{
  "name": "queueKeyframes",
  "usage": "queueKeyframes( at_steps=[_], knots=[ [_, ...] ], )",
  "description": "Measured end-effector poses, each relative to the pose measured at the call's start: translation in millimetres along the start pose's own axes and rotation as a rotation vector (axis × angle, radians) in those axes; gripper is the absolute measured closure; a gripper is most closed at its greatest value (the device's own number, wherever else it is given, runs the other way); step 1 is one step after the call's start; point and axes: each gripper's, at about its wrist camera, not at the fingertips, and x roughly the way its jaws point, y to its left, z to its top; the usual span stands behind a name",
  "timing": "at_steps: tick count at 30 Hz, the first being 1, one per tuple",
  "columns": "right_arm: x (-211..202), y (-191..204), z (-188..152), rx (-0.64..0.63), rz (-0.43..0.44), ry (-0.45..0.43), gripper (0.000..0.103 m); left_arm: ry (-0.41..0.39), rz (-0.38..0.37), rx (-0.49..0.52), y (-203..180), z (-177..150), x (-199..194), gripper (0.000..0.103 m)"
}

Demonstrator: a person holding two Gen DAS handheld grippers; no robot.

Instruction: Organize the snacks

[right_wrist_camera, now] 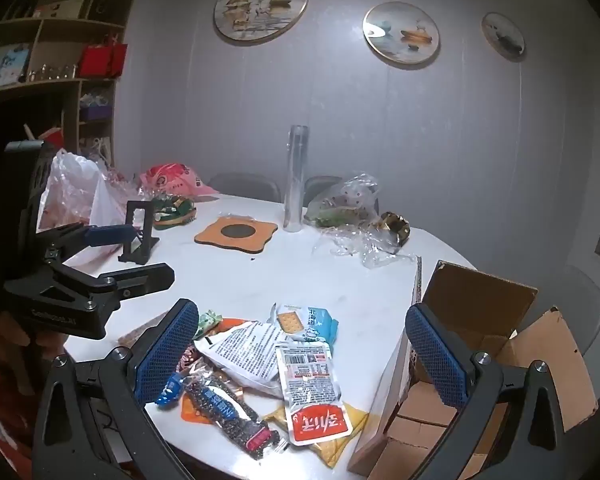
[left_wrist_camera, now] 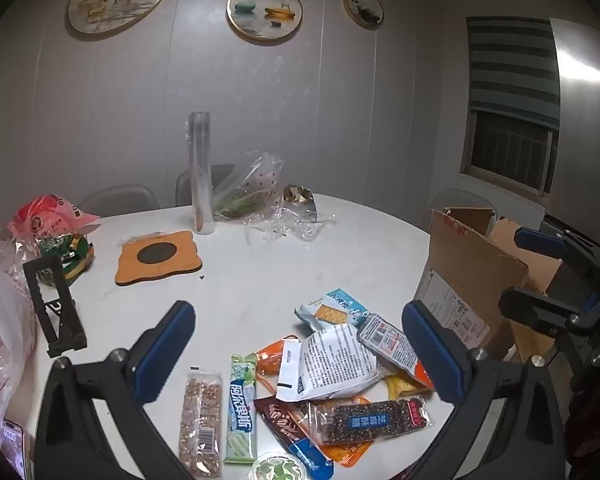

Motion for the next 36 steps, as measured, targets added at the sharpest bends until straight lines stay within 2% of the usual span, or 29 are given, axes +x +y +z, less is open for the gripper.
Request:
queueKeyframes(
  at_steps=[36],
  knots=[
    [-2.6, 6.7, -6.7, 0.0, 0.019, 0.027, 0.0, 0.008, 0.012, 0.005, 1.5, -2.0, -1.5, 0.001]
  ],
)
